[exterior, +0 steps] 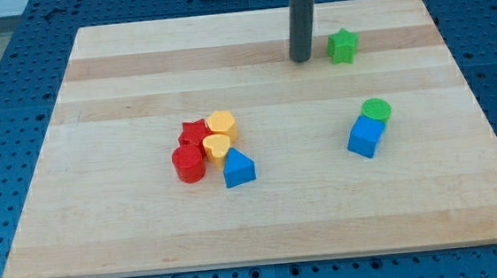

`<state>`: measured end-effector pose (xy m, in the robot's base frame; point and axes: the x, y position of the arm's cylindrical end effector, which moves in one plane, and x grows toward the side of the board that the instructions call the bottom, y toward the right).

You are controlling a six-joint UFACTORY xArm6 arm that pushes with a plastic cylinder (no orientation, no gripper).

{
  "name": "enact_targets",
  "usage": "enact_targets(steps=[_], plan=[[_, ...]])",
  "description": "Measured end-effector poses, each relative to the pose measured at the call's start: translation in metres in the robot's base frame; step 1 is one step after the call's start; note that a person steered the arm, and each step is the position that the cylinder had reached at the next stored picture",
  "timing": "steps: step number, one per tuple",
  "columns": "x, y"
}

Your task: Move the green star closer to the green circle

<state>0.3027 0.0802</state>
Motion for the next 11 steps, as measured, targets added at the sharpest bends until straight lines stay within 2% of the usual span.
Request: enact_targets(steps=[1, 2, 3, 4, 5, 7, 8, 9, 11], plan=[[-0.007, 0.015], [0.003, 0.03], [0.063, 0.03], [0.072, 0.03], [0.058, 0.03], [-0.057, 0.034], [-0.075, 0.05], [-0.026, 0.074], [-0.002, 0.074]])
